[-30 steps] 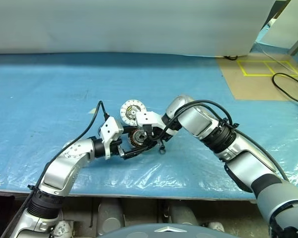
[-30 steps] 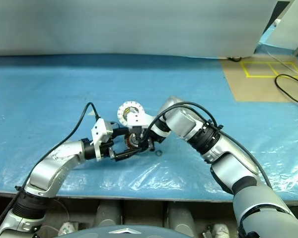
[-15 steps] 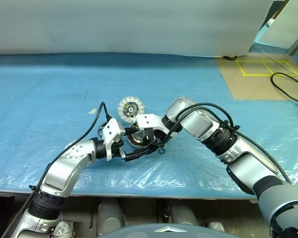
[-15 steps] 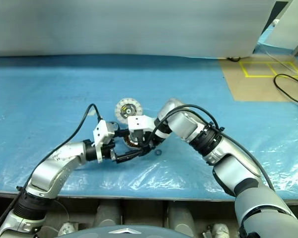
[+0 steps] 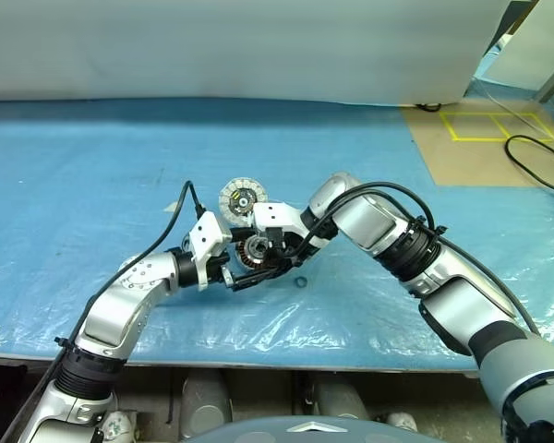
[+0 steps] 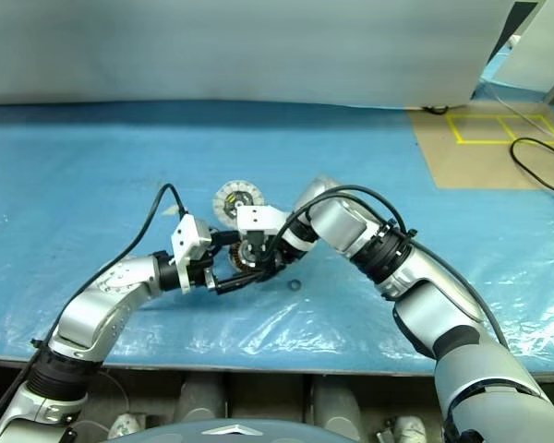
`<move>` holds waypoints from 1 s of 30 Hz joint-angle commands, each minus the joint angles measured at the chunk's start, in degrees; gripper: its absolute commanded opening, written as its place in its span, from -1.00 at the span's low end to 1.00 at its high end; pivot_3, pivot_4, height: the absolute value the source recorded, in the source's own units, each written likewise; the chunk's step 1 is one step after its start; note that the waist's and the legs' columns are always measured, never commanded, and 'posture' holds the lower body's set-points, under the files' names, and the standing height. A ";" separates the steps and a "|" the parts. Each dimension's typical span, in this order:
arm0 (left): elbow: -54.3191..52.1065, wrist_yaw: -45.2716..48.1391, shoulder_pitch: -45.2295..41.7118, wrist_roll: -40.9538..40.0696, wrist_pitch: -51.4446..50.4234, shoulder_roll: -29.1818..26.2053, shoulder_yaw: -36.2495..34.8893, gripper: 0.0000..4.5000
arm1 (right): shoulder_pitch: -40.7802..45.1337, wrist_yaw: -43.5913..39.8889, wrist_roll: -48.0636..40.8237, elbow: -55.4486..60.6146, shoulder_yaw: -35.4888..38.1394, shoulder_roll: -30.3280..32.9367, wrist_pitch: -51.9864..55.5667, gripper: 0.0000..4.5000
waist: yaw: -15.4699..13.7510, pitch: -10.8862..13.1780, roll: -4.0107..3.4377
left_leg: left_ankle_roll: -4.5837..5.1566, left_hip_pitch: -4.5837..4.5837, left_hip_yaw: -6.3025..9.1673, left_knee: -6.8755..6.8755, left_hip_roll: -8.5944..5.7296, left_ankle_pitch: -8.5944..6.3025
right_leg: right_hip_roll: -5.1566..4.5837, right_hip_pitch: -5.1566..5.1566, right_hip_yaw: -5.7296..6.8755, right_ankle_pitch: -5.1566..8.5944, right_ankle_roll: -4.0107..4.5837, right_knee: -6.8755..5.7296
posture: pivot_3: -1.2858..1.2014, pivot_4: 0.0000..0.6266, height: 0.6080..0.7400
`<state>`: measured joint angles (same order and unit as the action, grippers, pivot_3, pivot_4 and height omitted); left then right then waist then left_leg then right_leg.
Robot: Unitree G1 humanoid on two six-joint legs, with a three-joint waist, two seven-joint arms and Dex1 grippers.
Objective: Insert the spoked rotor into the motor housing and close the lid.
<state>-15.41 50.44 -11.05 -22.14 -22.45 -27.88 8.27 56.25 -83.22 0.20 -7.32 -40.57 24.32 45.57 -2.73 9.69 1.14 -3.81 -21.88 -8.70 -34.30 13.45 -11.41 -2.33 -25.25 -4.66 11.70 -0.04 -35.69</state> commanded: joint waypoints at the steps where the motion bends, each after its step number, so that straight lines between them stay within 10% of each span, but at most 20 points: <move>1: -0.32 0.39 -0.24 0.01 0.72 -0.07 0.14 1.00 | 2.58 -1.07 -3.93 4.61 3.57 -0.35 3.44 -0.32 | -0.02 0.00 0.00 | 0.00 0.00 0.00 0.01 0.00 0.00 | 0.00 0.00 0.00 0.01 -0.01 0.00 | 0.03 -0.52 1.00; 12: -2.53 2.53 0.95 -4.14 -0.39 -4.12 -5.58 1.00 | 3.40 -1.79 -8.06 2.47 15.35 7.26 -14.65 -0.32 | -0.17 0.01 -0.02 | 0.00 -0.01 -0.02 0.04 0.00 0.00 | -0.01 -0.01 0.01 0.04 0.00 0.02 | 0.03 -0.52 1.00; 30: -10.49 3.41 9.04 -6.84 -0.40 -8.73 -8.66 1.00 | -36.93 18.96 -18.80 27.99 38.82 16.80 -8.47 -0.32 | -1.16 0.00 -0.14 | 0.00 0.15 -0.05 0.20 -0.02 -0.01 | 0.01 0.08 -0.08 0.19 -0.12 0.20 | 0.03 -0.52 1.00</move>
<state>-24.19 54.12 -1.27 -28.11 -23.45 -36.84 0.09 20.56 -66.20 -18.24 17.14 -2.56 40.62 38.03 -3.89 9.70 1.00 -3.81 -21.71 -8.76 -34.09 13.43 -11.43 -2.32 -25.17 -4.73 11.89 -0.16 -35.48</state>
